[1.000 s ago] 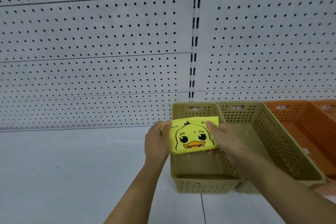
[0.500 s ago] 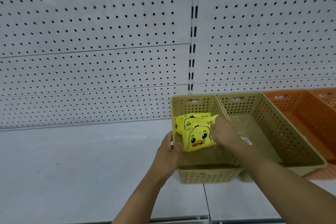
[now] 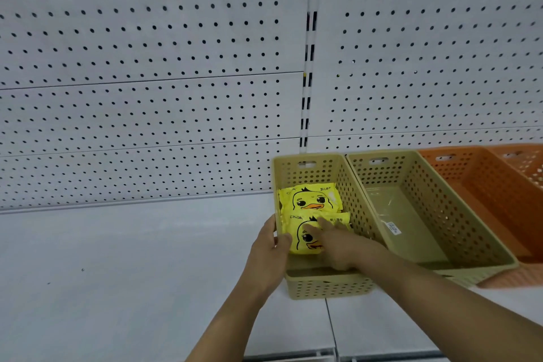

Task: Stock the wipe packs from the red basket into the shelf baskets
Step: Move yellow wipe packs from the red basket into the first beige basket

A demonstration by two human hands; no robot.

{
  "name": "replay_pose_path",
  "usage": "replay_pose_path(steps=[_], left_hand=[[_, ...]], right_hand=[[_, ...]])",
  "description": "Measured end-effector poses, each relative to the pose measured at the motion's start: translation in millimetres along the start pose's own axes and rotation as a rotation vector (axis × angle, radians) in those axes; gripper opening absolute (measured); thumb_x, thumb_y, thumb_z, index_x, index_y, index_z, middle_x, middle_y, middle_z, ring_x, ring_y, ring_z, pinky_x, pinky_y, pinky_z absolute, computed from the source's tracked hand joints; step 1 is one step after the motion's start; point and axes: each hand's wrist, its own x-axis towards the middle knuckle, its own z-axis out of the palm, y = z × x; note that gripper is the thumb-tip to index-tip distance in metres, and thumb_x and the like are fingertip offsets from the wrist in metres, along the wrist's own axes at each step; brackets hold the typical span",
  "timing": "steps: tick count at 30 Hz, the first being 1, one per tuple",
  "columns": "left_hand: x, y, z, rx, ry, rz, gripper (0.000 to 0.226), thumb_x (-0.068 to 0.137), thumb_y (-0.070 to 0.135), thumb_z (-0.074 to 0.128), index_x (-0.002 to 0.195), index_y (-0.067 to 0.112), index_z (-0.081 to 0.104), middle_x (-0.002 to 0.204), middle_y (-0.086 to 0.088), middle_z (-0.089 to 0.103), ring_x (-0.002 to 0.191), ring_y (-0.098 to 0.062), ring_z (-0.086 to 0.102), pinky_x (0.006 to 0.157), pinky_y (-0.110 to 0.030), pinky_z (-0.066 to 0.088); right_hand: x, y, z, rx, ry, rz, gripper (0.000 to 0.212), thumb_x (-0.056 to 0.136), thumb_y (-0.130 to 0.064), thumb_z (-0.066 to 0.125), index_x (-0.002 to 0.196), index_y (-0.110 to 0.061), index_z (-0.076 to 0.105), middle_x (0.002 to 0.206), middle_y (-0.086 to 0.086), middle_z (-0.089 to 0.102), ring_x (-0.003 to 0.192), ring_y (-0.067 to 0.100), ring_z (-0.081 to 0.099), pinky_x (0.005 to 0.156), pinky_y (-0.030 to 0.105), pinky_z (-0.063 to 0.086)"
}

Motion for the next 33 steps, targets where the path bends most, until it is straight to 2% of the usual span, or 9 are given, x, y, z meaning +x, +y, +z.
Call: replay_pose_path(steps=[7,11,15,18,21,24,26,28,33], left_hand=[[2,-2,0,0.081,0.003,0.042,0.040,0.100,0.019,0.037,0.135,0.037,0.043,0.128,0.012,0.057,0.113,-0.009,0.057,0.097,-0.037,0.050],[5,-4,-2,0.060,-0.010,0.044,0.029,0.099,0.021,0.041,0.120,0.041,0.046,0.123,0.010,0.060,0.109,-0.009,0.058,0.096,-0.040,0.050],[-2,-9,-9,0.012,-0.060,0.093,0.025,0.101,0.039,0.040,0.122,0.036,0.055,0.116,0.015,0.066,0.107,-0.007,0.061,0.094,-0.033,0.050],[-23,-21,-15,0.060,-0.090,0.175,0.030,0.102,0.045,0.034,0.121,0.036,0.057,0.115,0.017,0.065,0.107,-0.001,0.059,0.091,-0.026,0.049],[-53,-38,-21,0.213,-0.102,0.255,0.042,0.100,0.053,0.033,0.134,0.036,0.048,0.133,0.025,0.051,0.125,0.000,0.047,0.103,-0.026,0.039],[-92,-55,-35,0.413,-0.060,0.315,0.053,0.098,0.053,0.035,0.146,0.030,0.036,0.139,0.020,0.040,0.133,-0.001,0.034,0.108,-0.019,0.026],[-122,-69,-47,0.496,-0.022,0.400,0.055,0.096,0.057,0.034,0.145,0.031,0.037,0.143,0.015,0.042,0.133,-0.004,0.036,0.108,-0.019,0.026],[-154,-86,-60,0.539,0.016,0.440,0.055,0.095,0.060,0.035,0.142,0.031,0.040,0.139,0.014,0.047,0.129,-0.004,0.041,0.105,-0.019,0.030],[-241,-152,-90,0.564,0.061,0.410,0.042,0.097,0.049,0.045,0.134,0.031,0.049,0.129,0.011,0.055,0.116,-0.007,0.053,0.092,-0.020,0.040]], right_hand=[[4,14,-10,-0.093,-0.105,-0.062,0.083,0.094,-0.010,0.043,0.145,-0.050,-0.008,0.158,-0.011,-0.018,0.147,0.023,-0.007,0.118,0.054,0.005],[-9,3,-19,0.030,-0.091,-0.030,0.069,0.097,-0.023,0.044,0.150,-0.041,0.004,0.160,-0.006,-0.008,0.148,0.022,0.001,0.120,0.045,0.007],[-41,-7,-13,0.277,0.178,-0.019,0.058,0.096,-0.040,0.046,0.149,-0.032,0.024,0.157,-0.004,0.023,0.143,0.016,0.024,0.117,0.036,0.022],[-78,-24,6,0.269,0.385,0.009,0.048,0.097,-0.045,0.041,0.142,-0.031,0.039,0.147,-0.005,0.043,0.133,0.017,0.041,0.107,0.037,0.036],[-107,-43,40,0.118,0.679,-0.050,0.056,0.092,-0.055,0.025,0.132,-0.026,0.052,0.137,-0.004,0.053,0.126,0.018,0.047,0.108,0.039,0.032],[-128,-60,85,0.139,0.911,-0.127,0.051,0.091,-0.044,0.032,0.129,-0.020,0.055,0.138,0.001,0.051,0.128,0.020,0.043,0.110,0.040,0.027],[-145,-78,113,0.238,0.945,-0.167,0.044,0.094,-0.038,0.036,0.131,-0.020,0.053,0.139,0.000,0.049,0.128,0.016,0.039,0.109,0.034,0.028],[-164,-94,144,0.320,0.937,-0.161,0.043,0.095,-0.038,0.036,0.132,-0.023,0.052,0.138,-0.005,0.049,0.127,0.012,0.041,0.105,0.033,0.036],[-211,-133,226,0.432,0.802,-0.128,0.034,0.098,-0.035,0.043,0.130,-0.029,0.053,0.132,-0.016,0.050,0.118,0.006,0.049,0.093,0.023,0.040]])
